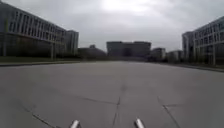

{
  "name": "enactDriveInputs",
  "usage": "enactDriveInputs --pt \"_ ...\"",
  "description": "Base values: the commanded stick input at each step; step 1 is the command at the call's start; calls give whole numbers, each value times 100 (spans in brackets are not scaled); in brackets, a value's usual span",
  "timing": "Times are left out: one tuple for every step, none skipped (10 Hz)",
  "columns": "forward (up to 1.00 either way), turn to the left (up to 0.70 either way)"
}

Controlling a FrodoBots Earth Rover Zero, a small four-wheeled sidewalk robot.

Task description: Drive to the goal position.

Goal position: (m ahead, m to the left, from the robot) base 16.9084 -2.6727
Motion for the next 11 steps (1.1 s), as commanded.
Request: enactDriveInputs --pt "100 6" --pt "100 6" --pt "100 6" --pt "100 6" --pt "100 6" --pt "100 6" --pt "100 6" --pt "100 6" --pt "100 6" --pt "100 6" --pt "100 6"
